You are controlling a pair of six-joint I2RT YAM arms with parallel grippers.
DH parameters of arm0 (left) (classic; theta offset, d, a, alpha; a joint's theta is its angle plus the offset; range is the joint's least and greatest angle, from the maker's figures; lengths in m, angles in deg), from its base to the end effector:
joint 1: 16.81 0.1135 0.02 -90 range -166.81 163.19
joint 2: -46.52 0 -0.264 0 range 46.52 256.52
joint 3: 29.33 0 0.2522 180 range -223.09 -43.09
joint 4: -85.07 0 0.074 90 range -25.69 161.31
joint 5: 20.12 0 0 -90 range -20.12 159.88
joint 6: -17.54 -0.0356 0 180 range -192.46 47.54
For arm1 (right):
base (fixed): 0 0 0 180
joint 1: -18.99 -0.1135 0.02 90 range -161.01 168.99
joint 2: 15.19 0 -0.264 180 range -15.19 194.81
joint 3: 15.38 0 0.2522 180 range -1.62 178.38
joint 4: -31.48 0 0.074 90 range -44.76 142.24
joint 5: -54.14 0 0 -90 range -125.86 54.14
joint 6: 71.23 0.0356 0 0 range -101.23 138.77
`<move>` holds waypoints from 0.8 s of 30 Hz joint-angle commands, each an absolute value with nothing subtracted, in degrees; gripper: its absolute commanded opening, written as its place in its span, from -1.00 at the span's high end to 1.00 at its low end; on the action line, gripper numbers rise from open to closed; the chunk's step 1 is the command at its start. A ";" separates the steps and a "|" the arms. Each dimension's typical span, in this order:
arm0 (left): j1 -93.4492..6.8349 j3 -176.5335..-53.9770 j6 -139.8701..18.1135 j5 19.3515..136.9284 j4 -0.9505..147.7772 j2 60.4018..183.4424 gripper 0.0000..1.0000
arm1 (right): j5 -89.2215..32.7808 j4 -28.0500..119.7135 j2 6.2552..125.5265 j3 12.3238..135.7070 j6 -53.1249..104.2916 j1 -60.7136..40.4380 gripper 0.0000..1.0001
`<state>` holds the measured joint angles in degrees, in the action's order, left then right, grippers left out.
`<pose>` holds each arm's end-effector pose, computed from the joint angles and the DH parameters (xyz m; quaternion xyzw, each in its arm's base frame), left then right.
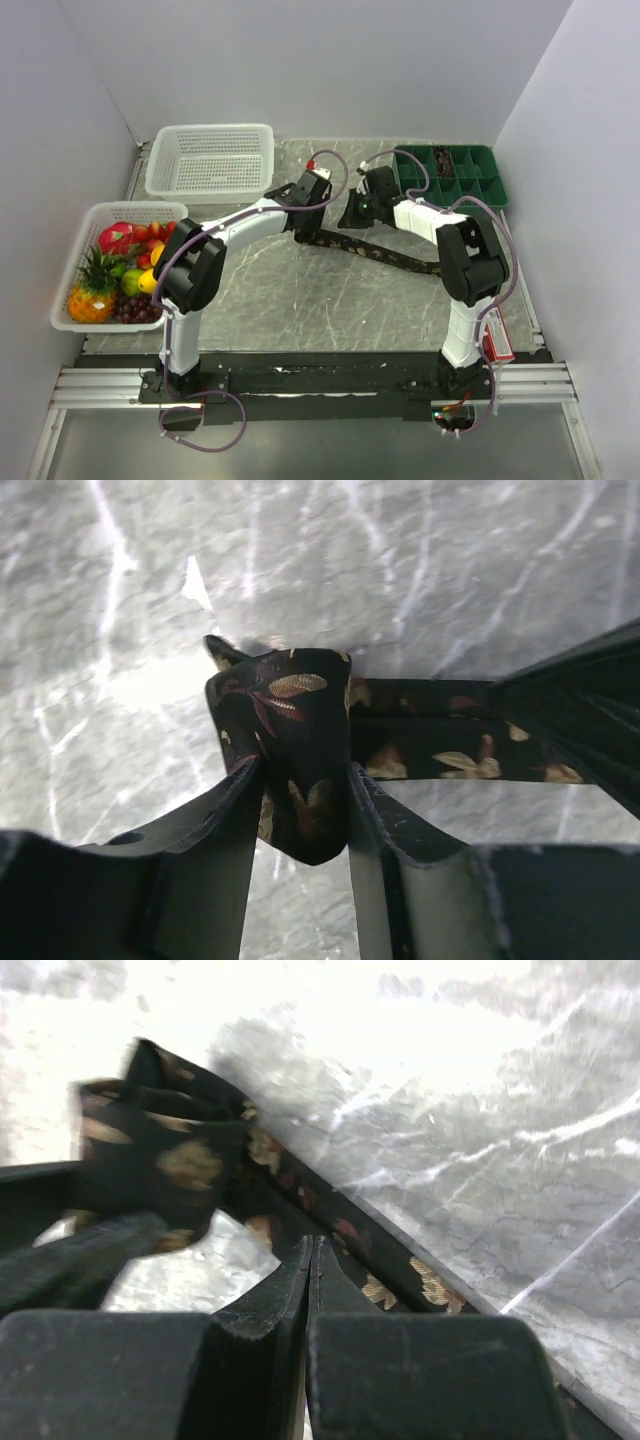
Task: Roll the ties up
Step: Roll the tie at the center of the board.
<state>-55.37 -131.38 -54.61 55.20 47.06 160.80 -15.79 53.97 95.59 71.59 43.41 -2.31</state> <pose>0.3531 -0.2699 0.2174 0.1249 0.9253 -0.0535 0.3540 0.3856 0.1634 0.1808 -0.0382 0.9155 0.2919 0.2743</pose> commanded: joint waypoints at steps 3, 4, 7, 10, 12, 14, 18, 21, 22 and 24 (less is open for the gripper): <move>-55.74 -129.40 -54.00 62.92 52.41 159.19 0.09 | -11.79 48.23 90.28 69.93 44.69 -2.90 1.00; -55.66 -129.31 -54.00 63.89 53.11 158.84 0.09 | -11.26 47.79 90.37 69.84 44.87 -2.81 1.00; -55.66 -127.99 -54.53 68.02 54.26 158.49 0.09 | -10.64 47.26 90.37 70.36 45.31 -2.72 1.00; -55.66 -126.85 -54.70 70.66 55.75 158.23 0.10 | -8.98 46.73 90.89 70.98 45.31 -2.46 1.00; -55.57 -126.23 -54.62 72.59 57.07 158.14 0.10 | -8.79 46.38 90.89 70.89 45.40 -2.46 1.00; -55.48 -125.62 -54.18 73.48 58.38 158.22 0.10 | -8.36 46.29 90.81 70.63 45.40 -2.54 1.00; -55.13 -125.53 -53.47 75.33 59.61 158.75 0.10 | -7.21 46.73 91.60 70.80 44.78 -2.54 1.00; -54.95 -125.00 -53.04 76.38 61.11 158.58 0.09 | -6.16 48.04 93.00 71.50 44.35 -2.54 1.00; -54.69 -124.74 -52.86 77.08 61.38 158.66 0.09 | -6.07 48.83 93.44 71.42 44.26 -2.54 1.00; -54.34 -124.56 -52.33 78.05 61.90 158.66 0.09 | -6.15 48.75 93.62 70.37 44.08 -2.46 1.00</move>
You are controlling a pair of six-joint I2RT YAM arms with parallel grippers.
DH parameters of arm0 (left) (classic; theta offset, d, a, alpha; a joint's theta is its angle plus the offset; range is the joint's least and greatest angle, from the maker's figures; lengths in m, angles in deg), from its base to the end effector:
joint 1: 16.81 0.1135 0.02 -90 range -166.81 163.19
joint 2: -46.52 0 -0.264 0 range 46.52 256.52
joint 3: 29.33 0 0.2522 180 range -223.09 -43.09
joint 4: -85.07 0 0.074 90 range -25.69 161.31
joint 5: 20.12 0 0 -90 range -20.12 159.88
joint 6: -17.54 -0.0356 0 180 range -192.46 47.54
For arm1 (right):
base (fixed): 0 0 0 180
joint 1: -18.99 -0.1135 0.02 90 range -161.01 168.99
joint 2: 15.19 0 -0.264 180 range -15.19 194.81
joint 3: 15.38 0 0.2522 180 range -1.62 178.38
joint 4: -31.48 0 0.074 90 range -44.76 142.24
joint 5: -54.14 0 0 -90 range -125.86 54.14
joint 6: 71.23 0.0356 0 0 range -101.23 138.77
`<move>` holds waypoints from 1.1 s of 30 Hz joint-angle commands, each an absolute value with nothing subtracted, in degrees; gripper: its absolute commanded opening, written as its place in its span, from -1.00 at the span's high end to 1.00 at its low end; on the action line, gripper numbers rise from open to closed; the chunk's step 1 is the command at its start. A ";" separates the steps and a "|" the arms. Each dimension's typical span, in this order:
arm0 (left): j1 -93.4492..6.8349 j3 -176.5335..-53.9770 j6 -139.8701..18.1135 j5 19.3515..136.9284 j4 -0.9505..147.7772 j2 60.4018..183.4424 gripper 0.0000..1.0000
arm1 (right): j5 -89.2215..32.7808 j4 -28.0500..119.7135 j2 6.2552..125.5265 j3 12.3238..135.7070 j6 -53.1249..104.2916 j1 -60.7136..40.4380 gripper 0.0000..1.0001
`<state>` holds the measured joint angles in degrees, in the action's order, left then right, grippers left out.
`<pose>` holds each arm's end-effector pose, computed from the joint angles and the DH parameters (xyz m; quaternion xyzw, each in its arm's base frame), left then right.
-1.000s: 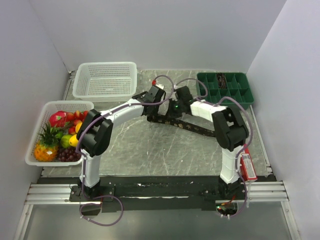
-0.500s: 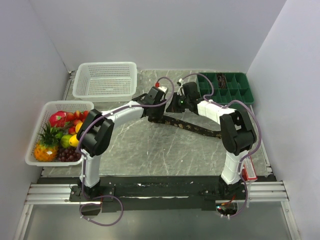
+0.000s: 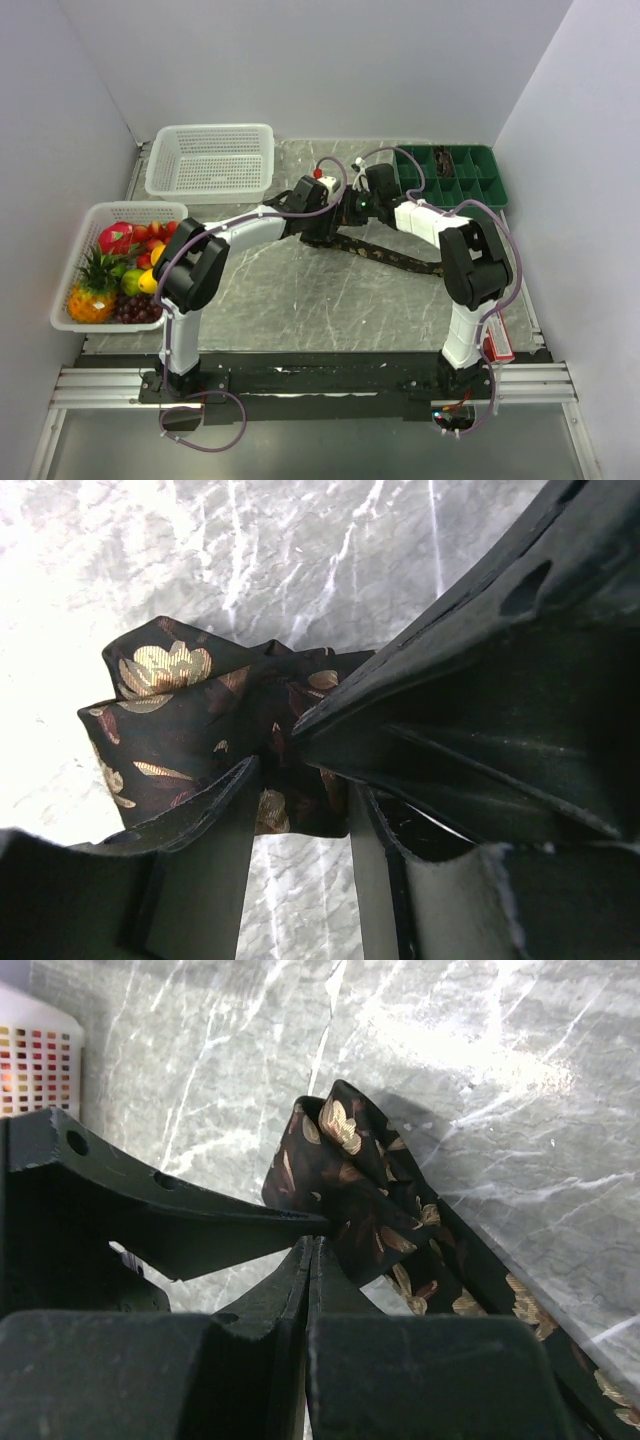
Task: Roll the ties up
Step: Roll the tie at the center of the board.
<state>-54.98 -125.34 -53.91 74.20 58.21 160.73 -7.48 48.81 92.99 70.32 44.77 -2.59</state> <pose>0.3483 -0.2772 0.1980 0.1715 0.9075 -0.2121 0.3195 0.3809 0.1689 0.2005 -0.0700 0.8813 0.3690 0.2867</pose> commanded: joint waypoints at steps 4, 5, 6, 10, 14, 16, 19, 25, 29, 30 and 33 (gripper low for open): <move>-53.72 -124.21 -51.72 79.81 62.96 158.93 0.09 | -6.68 50.85 95.02 70.71 42.68 -2.46 1.00; -53.63 -124.21 -51.63 79.98 62.96 158.93 0.08 | -6.77 51.91 95.37 70.98 42.24 -2.54 1.00; -53.72 -124.12 -51.63 79.90 63.05 158.75 0.09 | -7.20 52.44 95.81 71.33 42.06 -2.46 1.00; -53.28 -123.42 -51.54 79.55 63.13 157.88 0.07 | -7.56 54.46 98.18 72.29 41.53 -2.46 1.00; -52.58 -123.24 -51.36 79.99 62.96 157.35 0.06 | -8.09 54.73 99.07 72.12 41.36 -2.46 1.00; -52.06 -122.72 -51.19 79.29 62.96 156.65 0.05 | -8.61 54.90 99.07 72.30 41.27 -2.46 1.00; -50.74 -120.53 -50.14 77.89 64.01 153.75 -0.03 | -8.97 54.90 99.24 72.73 41.09 -2.54 1.00; -44.25 -115.07 -47.93 76.91 66.04 149.17 -0.37 | -8.62 54.20 99.42 72.91 41.18 -2.72 1.00; -41.33 -110.86 -46.36 83.12 70.86 148.91 -0.93 | -8.79 54.64 99.77 73.53 40.92 -2.90 1.00; -40.81 -109.20 -46.01 85.33 73.13 149.00 -0.94 | -8.88 54.64 99.68 73.53 40.92 -2.81 1.00; -39.40 -109.26 -44.42 92.61 76.75 151.70 -0.94 | -9.05 55.08 99.68 73.88 40.57 -2.81 1.00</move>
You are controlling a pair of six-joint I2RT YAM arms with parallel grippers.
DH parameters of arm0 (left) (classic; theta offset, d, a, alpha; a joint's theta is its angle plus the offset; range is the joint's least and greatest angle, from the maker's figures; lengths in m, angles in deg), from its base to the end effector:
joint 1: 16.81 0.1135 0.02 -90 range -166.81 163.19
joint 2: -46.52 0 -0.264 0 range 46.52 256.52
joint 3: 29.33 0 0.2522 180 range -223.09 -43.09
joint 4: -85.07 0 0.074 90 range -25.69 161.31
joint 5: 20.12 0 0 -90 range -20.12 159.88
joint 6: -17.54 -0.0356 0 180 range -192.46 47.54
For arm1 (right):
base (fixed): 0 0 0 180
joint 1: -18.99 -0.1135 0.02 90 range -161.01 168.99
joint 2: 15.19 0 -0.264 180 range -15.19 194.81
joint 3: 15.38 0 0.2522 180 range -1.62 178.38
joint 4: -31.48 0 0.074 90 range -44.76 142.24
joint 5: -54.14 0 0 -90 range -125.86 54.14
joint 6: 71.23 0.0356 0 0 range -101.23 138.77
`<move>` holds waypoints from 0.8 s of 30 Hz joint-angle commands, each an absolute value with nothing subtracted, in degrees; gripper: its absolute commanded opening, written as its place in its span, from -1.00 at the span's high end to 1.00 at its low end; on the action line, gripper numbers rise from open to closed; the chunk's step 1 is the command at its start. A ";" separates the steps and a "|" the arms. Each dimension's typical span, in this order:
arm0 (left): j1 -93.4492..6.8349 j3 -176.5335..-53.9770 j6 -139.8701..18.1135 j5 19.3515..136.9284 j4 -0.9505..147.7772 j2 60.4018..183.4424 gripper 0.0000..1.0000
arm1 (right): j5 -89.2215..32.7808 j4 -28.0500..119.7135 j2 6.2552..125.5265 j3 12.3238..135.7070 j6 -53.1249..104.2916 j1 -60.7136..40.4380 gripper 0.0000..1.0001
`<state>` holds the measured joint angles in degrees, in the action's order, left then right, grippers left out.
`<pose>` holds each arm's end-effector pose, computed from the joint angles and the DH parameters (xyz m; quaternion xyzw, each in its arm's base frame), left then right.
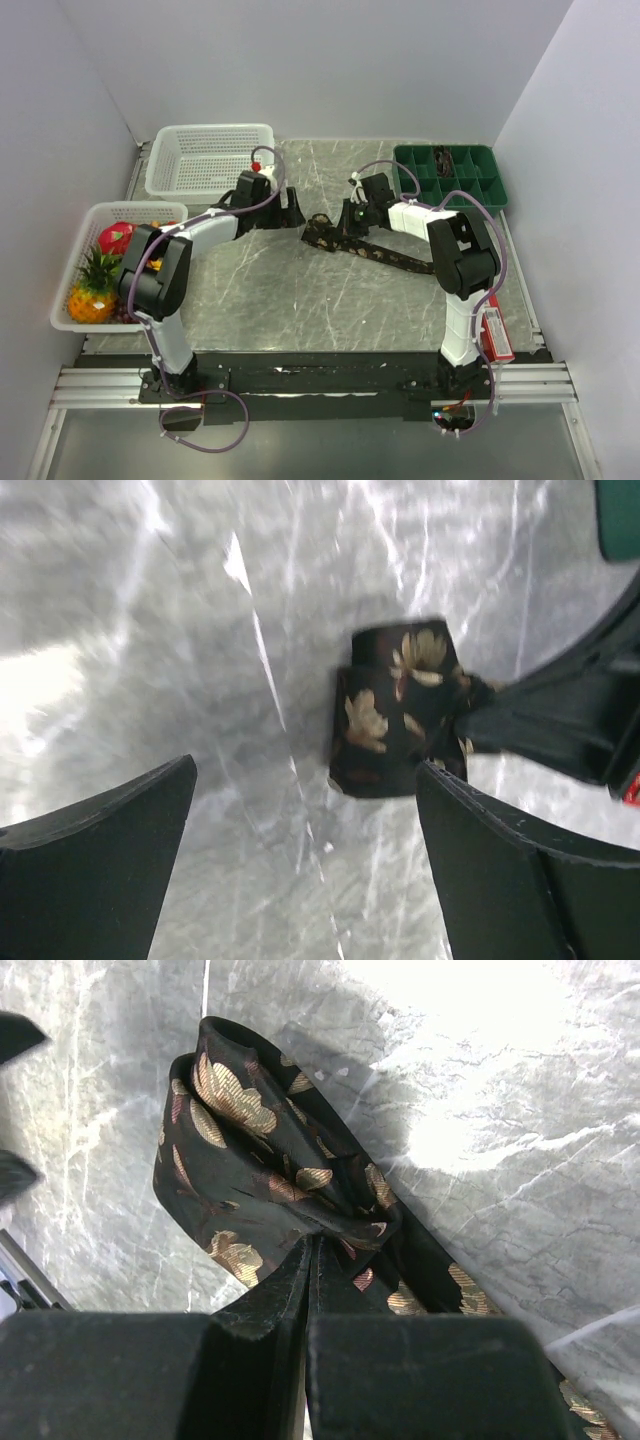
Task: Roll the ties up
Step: Roll the tie at the center of the board.
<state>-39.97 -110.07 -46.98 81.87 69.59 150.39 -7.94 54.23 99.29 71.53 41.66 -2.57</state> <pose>0.3651 -0.1642 0.2028 0.0271 0.8969 -0.2633 0.3542 0.3848 0.1699 0.1559 -0.0713 0.9138 0.3346 0.2191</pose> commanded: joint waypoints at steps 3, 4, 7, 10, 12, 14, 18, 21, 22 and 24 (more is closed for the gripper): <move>-38.96 -109.53 -42.58 97.63 79.91 154.61 -0.90 | -9.40 55.43 99.33 73.88 40.30 -2.89 1.00; -38.96 -109.53 -41.44 98.70 80.79 155.23 -0.88 | -9.67 55.34 99.24 73.79 40.30 -2.90 1.00; -38.87 -109.44 -39.16 102.83 85.19 157.43 -0.79 | -9.93 55.52 99.07 73.79 40.04 -2.90 1.00; -38.87 -110.67 -38.53 103.45 85.11 159.80 -0.69 | -10.02 54.91 98.63 73.44 40.48 -2.81 1.00; -38.87 -110.59 -38.53 103.10 85.20 160.59 -0.65 | -9.76 54.82 98.45 73.70 40.39 -2.81 1.00; -38.87 -110.24 -38.71 102.84 85.28 161.12 -0.54 | -9.67 54.64 98.28 73.88 40.48 -2.90 1.00; -38.87 -109.18 -37.57 104.15 87.83 161.83 -0.09 | -9.23 54.02 97.57 74.05 40.74 -2.90 1.00; -38.87 -108.83 -36.42 104.77 90.55 162.62 0.19 | -8.79 54.46 97.49 74.84 40.48 -2.90 1.00; -38.87 -108.92 -36.07 104.60 90.64 162.79 0.21 | -8.70 54.46 97.31 75.02 40.22 -2.98 1.00; -38.78 -109.18 -36.07 104.42 90.56 163.15 0.21 | -9.49 54.55 96.09 75.28 39.78 -2.81 1.00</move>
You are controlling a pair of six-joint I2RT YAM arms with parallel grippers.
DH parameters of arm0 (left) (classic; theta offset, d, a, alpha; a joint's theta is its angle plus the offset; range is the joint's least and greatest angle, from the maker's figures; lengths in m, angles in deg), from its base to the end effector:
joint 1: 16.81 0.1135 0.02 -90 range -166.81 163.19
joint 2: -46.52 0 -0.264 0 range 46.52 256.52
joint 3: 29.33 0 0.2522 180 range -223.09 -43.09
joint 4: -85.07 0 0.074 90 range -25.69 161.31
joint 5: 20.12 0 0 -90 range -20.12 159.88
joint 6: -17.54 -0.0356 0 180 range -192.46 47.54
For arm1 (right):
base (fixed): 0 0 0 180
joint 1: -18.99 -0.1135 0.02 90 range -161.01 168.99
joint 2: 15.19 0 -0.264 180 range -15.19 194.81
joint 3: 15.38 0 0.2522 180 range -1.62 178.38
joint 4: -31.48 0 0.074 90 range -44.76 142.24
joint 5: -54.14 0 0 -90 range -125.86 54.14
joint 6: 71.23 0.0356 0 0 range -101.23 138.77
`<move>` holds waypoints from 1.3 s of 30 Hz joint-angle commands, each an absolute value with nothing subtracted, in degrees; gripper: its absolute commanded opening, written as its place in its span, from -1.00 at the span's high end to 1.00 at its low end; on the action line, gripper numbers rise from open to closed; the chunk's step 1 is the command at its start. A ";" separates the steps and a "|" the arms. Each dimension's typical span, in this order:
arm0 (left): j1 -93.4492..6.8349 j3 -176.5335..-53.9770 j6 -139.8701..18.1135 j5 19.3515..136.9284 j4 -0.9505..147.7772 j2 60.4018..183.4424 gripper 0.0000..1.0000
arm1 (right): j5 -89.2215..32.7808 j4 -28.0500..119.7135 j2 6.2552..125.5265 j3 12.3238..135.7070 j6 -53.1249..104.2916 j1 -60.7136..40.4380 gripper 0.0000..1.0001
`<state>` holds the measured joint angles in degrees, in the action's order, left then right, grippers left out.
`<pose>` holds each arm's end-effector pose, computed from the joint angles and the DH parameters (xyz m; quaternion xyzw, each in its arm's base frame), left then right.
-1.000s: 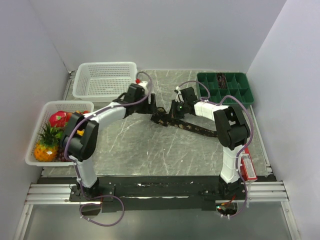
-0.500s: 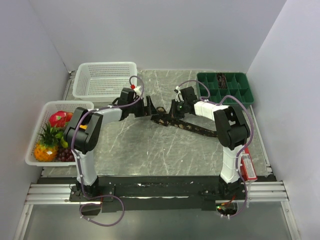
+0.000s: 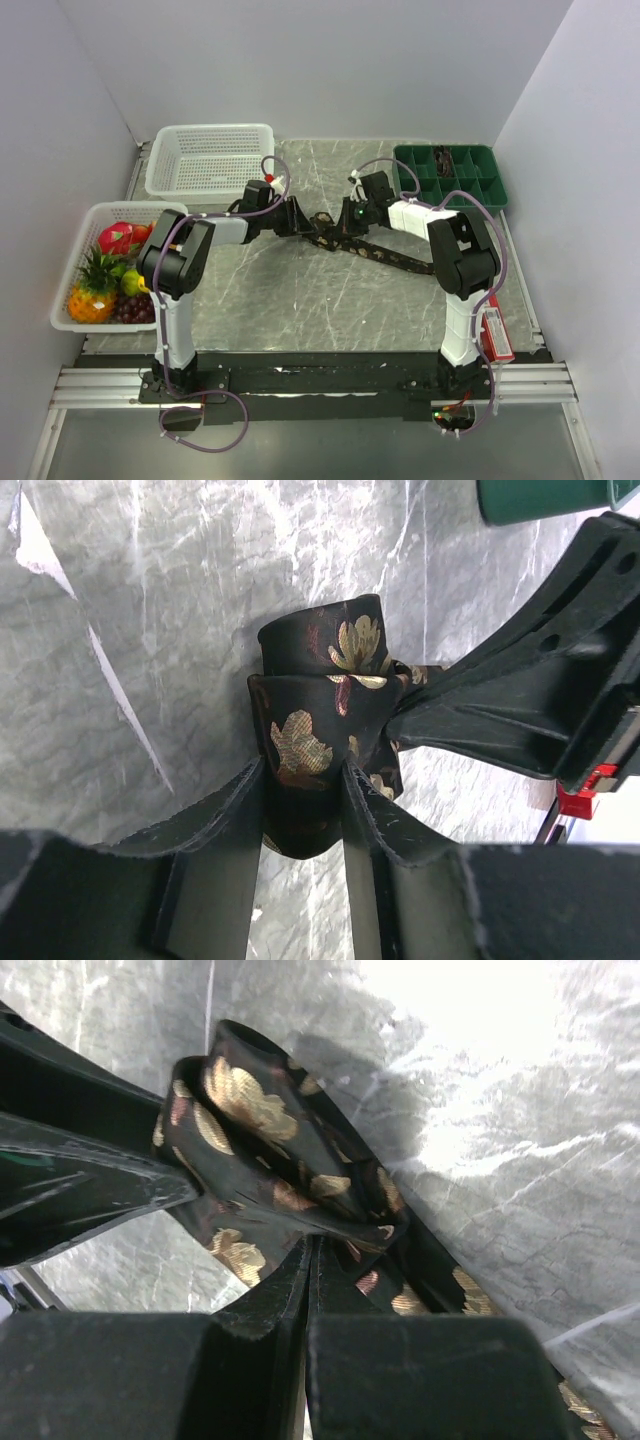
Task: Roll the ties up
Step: Roll the tie at the center of the board.
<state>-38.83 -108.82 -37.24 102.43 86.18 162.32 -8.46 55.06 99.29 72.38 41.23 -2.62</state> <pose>0.3851 -0.1764 0.1419 0.0302 0.8614 -0.4300 0.2686 0.3864 0.1707 0.1591 -0.0736 0.9144 0.3303 0.2222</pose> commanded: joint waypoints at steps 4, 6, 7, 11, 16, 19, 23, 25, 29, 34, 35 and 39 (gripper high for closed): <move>-38.87 -109.62 -37.03 103.89 89.51 163.41 0.24 | -11.51 53.24 93.27 77.29 39.33 -1.58 1.00; -38.87 -109.53 -37.13 103.89 89.33 163.32 0.25 | -12.56 54.11 93.88 79.84 38.99 -1.23 1.00; -38.87 -109.53 -37.13 103.89 89.33 163.24 0.25 | -12.92 54.64 94.58 81.25 38.46 -1.14 1.00; -38.87 -109.71 -37.39 103.72 89.06 163.15 0.25 | -14.67 55.96 98.88 89.42 38.10 -0.79 1.00; -38.87 -109.80 -37.57 103.98 88.80 163.23 0.21 | -17.75 62.17 107.40 99.60 37.58 -0.96 1.00; -38.87 -109.88 -37.48 103.89 89.06 163.41 0.19 | -17.76 64.91 111.72 103.92 36.88 -1.31 1.00; -38.87 -109.62 -37.21 104.24 89.41 163.50 0.17 | -19.60 68.25 113.74 105.69 35.91 -3.07 1.00; -38.87 -109.62 -37.21 104.51 89.42 163.50 0.17 | -19.69 68.61 114.10 105.61 35.82 -3.68 1.00; -38.96 -109.62 -37.21 104.24 89.41 163.50 0.15 | -18.29 67.47 113.57 103.15 36.17 -4.47 1.00; -38.96 -109.53 -37.12 103.98 89.68 163.59 0.11 | -16.61 66.77 113.04 99.99 36.08 -5.97 1.00; -38.96 -109.44 -37.04 103.89 89.59 163.59 0.10 | -16.09 67.03 112.87 99.72 36.17 -6.41 1.00; -38.96 -109.62 -37.04 103.80 89.59 163.67 0.06 | -15.12 69.05 113.22 99.37 35.91 -7.55 1.00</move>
<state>-38.85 -108.82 -36.84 103.02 86.93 162.74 -16.75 68.00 115.88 99.68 36.86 -6.09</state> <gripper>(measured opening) 0.460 0.005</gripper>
